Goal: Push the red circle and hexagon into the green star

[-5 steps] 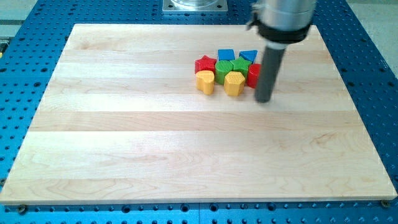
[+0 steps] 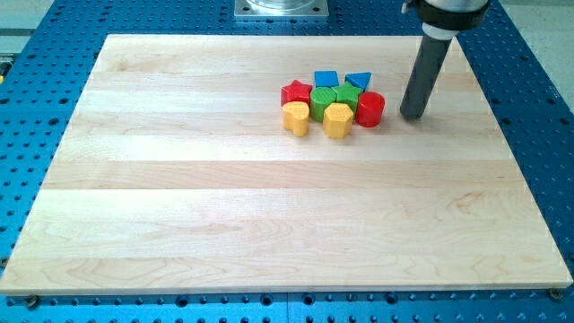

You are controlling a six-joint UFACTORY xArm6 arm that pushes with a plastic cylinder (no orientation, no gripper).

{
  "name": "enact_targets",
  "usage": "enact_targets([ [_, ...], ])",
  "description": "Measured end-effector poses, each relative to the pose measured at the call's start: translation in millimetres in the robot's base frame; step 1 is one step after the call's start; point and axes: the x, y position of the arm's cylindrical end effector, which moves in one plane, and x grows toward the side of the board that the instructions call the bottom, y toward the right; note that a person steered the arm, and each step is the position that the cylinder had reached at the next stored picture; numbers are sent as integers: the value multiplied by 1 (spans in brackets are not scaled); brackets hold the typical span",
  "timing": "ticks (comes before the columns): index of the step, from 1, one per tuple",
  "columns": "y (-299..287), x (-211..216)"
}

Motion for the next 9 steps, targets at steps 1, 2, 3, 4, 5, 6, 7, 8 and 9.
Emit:
enact_targets([
  [1, -15, 13],
  [2, -29, 13],
  [3, -60, 13],
  [4, -68, 28],
  [5, -46, 48],
  [6, -79, 58],
  [7, -112, 58],
  [8, -132, 48],
  [9, -141, 47],
])
